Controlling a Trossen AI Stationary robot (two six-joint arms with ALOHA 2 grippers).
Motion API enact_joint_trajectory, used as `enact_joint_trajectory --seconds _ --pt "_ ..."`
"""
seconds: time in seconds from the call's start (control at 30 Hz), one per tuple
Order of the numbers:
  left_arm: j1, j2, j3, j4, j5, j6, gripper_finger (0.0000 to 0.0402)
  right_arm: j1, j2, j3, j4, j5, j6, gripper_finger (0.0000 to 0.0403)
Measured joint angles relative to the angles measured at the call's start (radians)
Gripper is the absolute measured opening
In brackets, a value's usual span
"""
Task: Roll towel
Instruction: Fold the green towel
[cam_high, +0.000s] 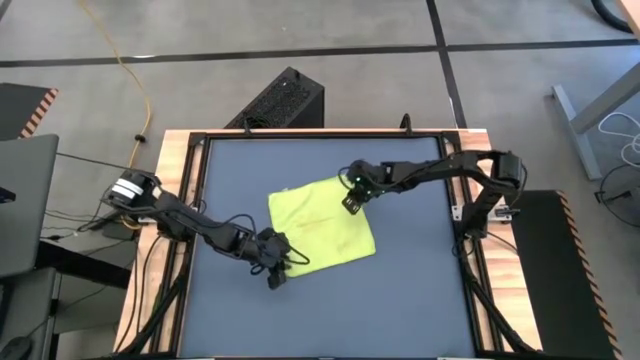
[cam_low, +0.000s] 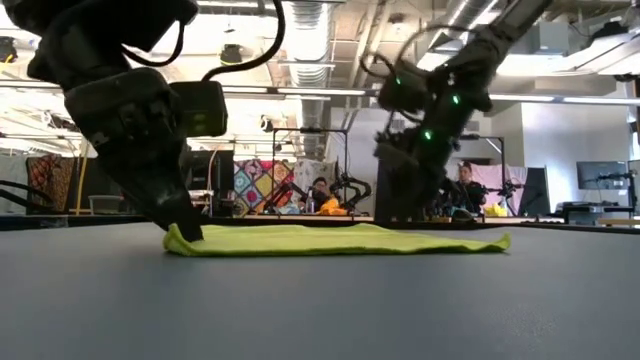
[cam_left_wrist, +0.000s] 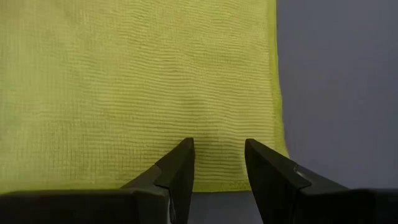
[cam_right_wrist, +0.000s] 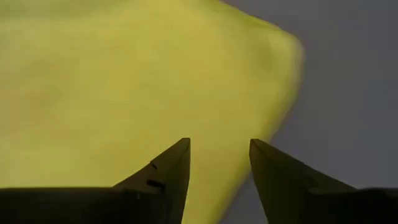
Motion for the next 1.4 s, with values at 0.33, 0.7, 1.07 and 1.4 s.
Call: enact_joint_trajectory --seconds 0.33,0.7,1.07,1.4 --pt "-0.028 0.017 0.001 0.017 0.000 -0.078 0.0132 0.010 -0.008 -0.155 0.189 0.028 0.115 0.0169" --pt "-0.028 -0.114 -0.001 -0.111 -0.023 -0.098 0.0132 0.171 -0.197 -0.177 0.109 -0.023 0.115 0.0156" --pt "-0.134 -0.210 -0.001 -0.096 0.010 0.191 0.0132 0.565 -0.288 -0.177 0.018 -0.082 -0.175 0.0156" --pt "-0.160 -0.099 0.000 -0.025 -0.092 0.301 0.0132 0.678 -0.111 -0.176 -0.006 0.065 -0.190 0.0155"
